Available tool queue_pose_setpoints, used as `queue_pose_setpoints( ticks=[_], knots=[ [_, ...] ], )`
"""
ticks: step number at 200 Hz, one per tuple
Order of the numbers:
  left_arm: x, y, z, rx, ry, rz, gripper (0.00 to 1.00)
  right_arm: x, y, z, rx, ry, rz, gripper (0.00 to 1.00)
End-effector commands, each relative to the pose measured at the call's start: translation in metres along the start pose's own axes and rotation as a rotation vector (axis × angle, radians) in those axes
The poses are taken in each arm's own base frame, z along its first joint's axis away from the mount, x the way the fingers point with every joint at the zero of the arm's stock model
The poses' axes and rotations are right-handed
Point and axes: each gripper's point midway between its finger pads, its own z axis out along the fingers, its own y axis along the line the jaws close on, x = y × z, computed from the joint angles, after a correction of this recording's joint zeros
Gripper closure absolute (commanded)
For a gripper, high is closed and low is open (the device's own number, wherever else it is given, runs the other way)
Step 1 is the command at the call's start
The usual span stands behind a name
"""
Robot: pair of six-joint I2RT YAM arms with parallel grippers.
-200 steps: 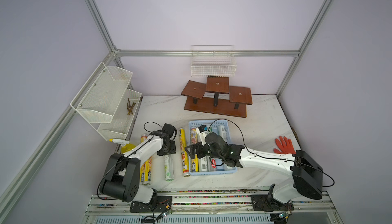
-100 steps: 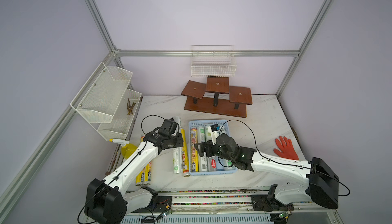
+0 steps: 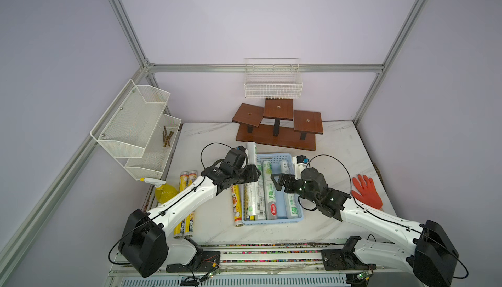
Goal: Put the plastic wrap into the basket
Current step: Place the plastic wrap in the basket.
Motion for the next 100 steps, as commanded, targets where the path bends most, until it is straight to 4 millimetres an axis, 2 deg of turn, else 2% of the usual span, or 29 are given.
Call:
queue_pose_setpoints(
  ticks=[1, 7, 10, 23, 46, 100],
  knots=[
    [-0.037, -0.058, -0.006, 0.196, -0.122, -0.029, 0.77, 0.002, -0.014, -0.008, 0.028, 0.003, 0.027, 0.01],
    [-0.037, -0.064, -0.006, 0.215, -0.120, -0.029, 0.77, 0.002, -0.016, -0.010, 0.029, 0.000, 0.029, 0.01],
    [-0.033, -0.061, 0.005, 0.202, -0.099, -0.035, 0.77, 0.002, -0.016, -0.010, 0.029, -0.002, 0.030, 0.01],
    [-0.030, -0.066, 0.016, 0.206, -0.077, -0.037, 0.77, 0.003, -0.019, -0.013, 0.032, -0.006, 0.035, 0.01],
    [-0.023, -0.073, 0.030, 0.206, -0.049, -0.039, 0.77, 0.009, -0.027, -0.015, 0.057, 0.012, 0.035, 0.01],
    [-0.007, -0.086, 0.061, 0.191, 0.011, -0.066, 0.76, 0.008, -0.043, -0.019, 0.118, -0.002, 0.030, 0.01]
  ],
)
